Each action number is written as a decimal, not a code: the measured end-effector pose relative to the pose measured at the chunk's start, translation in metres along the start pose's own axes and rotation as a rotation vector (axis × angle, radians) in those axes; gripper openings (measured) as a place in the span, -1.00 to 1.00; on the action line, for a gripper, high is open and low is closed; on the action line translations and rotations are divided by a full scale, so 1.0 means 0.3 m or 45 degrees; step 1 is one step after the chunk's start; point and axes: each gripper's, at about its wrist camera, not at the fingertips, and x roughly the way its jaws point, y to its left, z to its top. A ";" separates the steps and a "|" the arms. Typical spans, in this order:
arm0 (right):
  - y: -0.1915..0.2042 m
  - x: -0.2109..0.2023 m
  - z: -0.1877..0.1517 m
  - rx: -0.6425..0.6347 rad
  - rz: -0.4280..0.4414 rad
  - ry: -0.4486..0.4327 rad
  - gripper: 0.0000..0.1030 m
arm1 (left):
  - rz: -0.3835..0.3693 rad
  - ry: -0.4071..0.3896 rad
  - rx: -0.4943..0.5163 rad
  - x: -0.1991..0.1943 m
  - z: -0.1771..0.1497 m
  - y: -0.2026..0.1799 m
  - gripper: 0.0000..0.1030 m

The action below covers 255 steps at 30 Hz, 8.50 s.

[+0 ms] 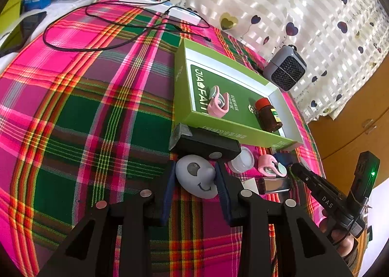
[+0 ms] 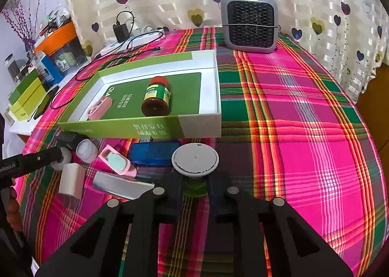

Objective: Organize rigid objects
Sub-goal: 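Grasp the white-topped green holder with the right tool while the left tool grasps the white panda-face disc, then carry the holder with the right tool while the left tool carries the panda disc over the box, then lower and release the holder with the right tool while the left tool releases the panda disc in the box, then move the right tool toward the silver bar while the left tool approaches the white charger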

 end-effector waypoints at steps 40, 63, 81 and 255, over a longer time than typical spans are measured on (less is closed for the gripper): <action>0.016 -0.044 -0.005 -0.031 -0.015 -0.052 -0.65 | 0.107 -0.080 0.145 -0.045 -0.027 -0.045 -0.39; 0.054 -0.126 -0.005 -0.053 0.022 -0.119 -0.65 | 0.133 -0.131 0.254 -0.117 -0.045 -0.122 -0.39; 0.093 -0.126 0.110 -0.091 0.086 -0.155 -0.65 | 0.112 -0.140 0.369 -0.086 0.069 -0.210 -0.39; 0.168 -0.003 -0.053 -0.430 0.405 0.103 -0.17 | 0.081 -0.096 0.297 -0.110 -0.142 -0.131 -0.32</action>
